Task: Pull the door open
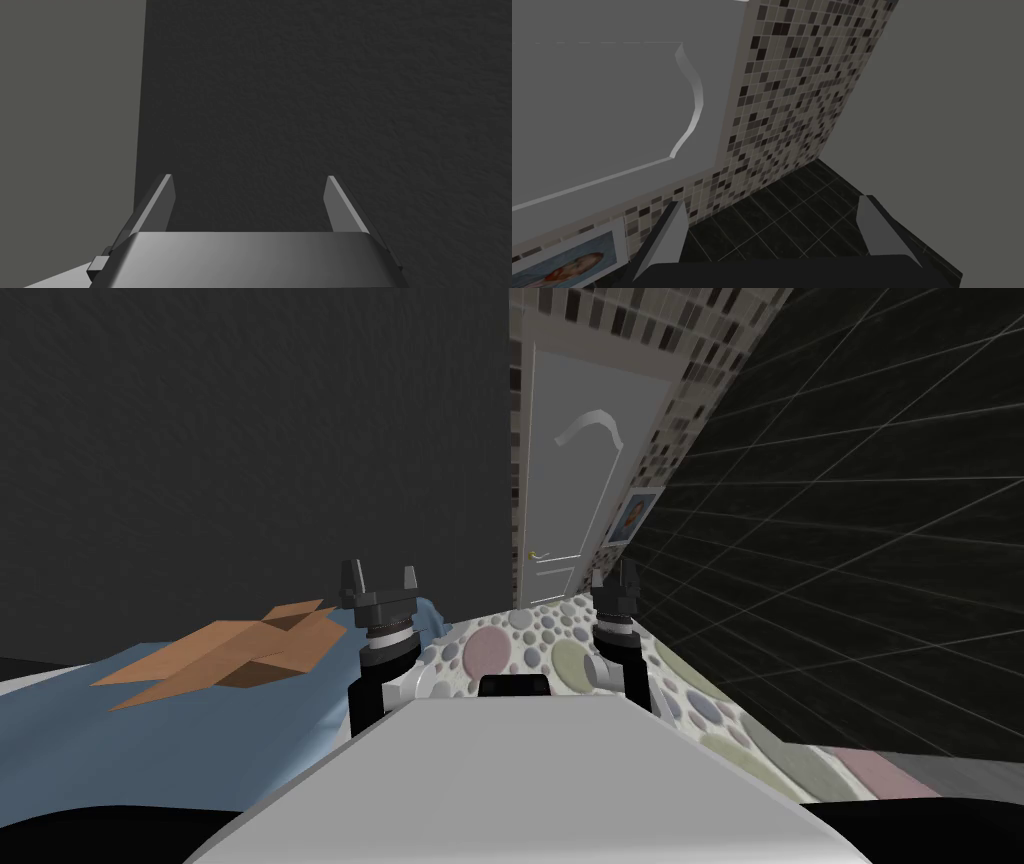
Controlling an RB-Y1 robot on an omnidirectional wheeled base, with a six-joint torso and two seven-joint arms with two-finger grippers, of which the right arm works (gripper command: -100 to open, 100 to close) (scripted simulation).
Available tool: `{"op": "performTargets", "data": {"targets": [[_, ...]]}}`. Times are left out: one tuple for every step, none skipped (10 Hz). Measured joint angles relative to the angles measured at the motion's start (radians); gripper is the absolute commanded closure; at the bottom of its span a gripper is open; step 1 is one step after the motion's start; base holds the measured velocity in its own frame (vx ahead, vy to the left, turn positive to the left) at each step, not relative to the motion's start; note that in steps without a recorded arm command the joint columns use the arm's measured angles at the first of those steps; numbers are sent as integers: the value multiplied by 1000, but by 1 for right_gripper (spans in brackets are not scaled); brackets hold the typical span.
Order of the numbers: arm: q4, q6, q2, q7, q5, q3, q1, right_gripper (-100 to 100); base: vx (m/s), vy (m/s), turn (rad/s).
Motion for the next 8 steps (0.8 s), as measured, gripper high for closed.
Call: {"op": "performTargets", "data": {"targets": [[16,-2,-5,-2,-3,0,-5,-100,70,-17,32],[39,-5,-11,-3,-5,-1,-15,-100,71,-19,27],[58,-3,-13,-2,-5,3,-29,-100,79,-19,29],[77,-4,-17,-2,-7,4,-37,-100,79,-17,32],[100,-4,-23,-3,-10,5,-48,-100,74,-11,35],[131,-8,-32,-6,-15,1,-65,-100,77,-21,42],[163,-13,-34,-5,-15,6,-80,-100,84,-29,44],[198,-18,-36,-2,-15,13,-97,-100,98,-23,53]]}}
